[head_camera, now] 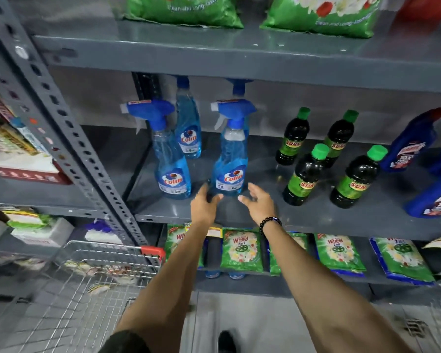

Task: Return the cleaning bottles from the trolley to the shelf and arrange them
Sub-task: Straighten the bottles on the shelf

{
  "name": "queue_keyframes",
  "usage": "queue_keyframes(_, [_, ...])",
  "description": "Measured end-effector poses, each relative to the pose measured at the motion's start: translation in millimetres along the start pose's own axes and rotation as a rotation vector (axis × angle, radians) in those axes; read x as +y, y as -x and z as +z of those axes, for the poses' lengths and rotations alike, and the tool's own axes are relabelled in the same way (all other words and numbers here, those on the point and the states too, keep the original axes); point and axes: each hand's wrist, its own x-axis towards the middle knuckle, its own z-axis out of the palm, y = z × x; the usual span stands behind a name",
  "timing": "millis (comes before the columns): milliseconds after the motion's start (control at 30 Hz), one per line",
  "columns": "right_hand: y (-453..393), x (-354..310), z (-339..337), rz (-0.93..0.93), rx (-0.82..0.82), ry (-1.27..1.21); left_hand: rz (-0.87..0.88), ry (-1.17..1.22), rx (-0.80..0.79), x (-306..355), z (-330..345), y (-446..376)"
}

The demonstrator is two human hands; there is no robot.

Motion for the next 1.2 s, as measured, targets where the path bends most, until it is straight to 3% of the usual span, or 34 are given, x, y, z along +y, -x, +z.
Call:
queue_keyframes(367, [-42,3,8,-0.074,-0.068,-0.032,0.013,-0.024,-0.025,-2,0,-34])
queue_keyframes(500, [-41,-1,8,-0.068,-0.008,-0.026,-0.007,-0.001,-0.029,-3,1,-36])
queue_keyframes(1200, [-24,3,-9,-0.083,-0.060,-0.026,0.018,-0.034,-0.093,-9,0,-28])
